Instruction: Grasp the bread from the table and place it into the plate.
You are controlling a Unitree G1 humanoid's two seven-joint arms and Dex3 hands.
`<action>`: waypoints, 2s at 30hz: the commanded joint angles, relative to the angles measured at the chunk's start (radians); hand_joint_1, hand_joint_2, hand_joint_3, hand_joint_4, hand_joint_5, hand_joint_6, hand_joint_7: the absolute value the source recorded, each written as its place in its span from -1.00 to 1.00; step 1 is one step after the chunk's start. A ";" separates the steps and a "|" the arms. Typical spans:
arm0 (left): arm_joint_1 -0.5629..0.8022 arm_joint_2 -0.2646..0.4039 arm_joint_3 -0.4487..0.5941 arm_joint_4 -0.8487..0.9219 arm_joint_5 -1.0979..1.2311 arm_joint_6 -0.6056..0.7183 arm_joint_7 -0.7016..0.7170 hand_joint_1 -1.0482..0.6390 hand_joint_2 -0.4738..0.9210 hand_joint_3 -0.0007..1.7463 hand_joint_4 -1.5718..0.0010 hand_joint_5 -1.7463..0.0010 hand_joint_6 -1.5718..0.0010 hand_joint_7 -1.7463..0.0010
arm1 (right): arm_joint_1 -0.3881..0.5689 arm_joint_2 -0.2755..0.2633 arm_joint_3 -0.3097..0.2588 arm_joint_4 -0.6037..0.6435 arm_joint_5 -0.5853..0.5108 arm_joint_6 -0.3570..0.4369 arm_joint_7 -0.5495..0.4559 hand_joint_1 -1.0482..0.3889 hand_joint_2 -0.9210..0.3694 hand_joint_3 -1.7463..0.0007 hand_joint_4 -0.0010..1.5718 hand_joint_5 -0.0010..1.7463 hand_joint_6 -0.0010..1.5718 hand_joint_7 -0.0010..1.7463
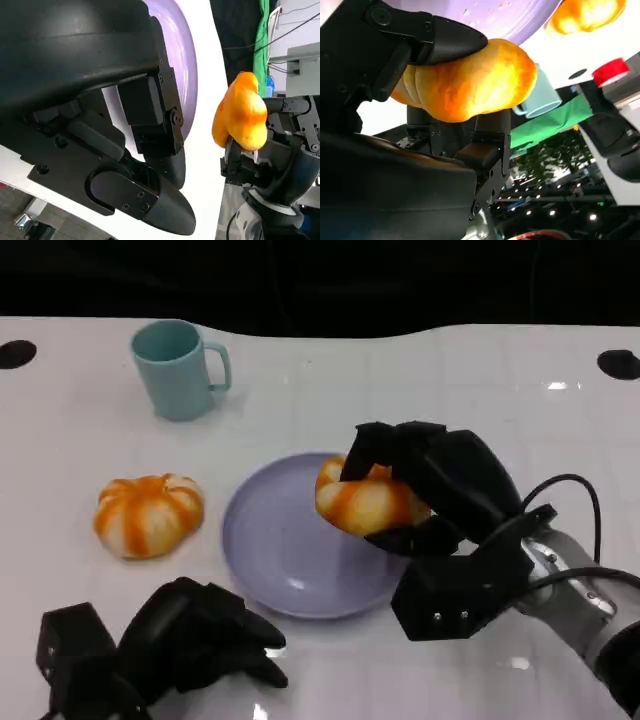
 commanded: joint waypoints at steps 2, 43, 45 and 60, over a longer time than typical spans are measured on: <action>0.017 0.013 0.001 -0.007 -0.004 -0.005 0.004 -1.00 0.86 -1.00 -0.93 0.71 -0.94 1.00 | -0.032 0.006 0.010 0.034 0.000 -0.019 0.028 0.23 -0.01 -0.65 0.25 1.00 -0.03 1.00; 0.027 0.012 -0.002 -0.024 -0.009 0.005 0.004 -1.00 0.86 -0.99 -0.94 0.71 -0.93 1.00 | 0.056 -0.078 -0.018 -0.125 0.074 0.029 0.374 -0.61 -1.00 0.54 -0.87 -0.27 -0.60 -0.99; 0.028 0.013 -0.002 -0.023 -0.007 0.002 0.007 -1.00 0.86 -1.00 -0.94 0.71 -0.93 1.00 | 0.093 -0.101 -0.030 -0.188 0.083 0.038 0.393 -0.60 -1.00 0.54 -0.90 -0.24 -0.61 -0.99; 0.029 0.009 -0.005 -0.036 -0.004 0.014 0.017 -1.00 0.85 -1.00 -0.95 0.71 -0.95 0.99 | 0.312 -0.153 -0.141 -0.447 0.224 0.038 0.447 -0.39 -1.00 0.76 -0.37 0.16 -0.14 -0.75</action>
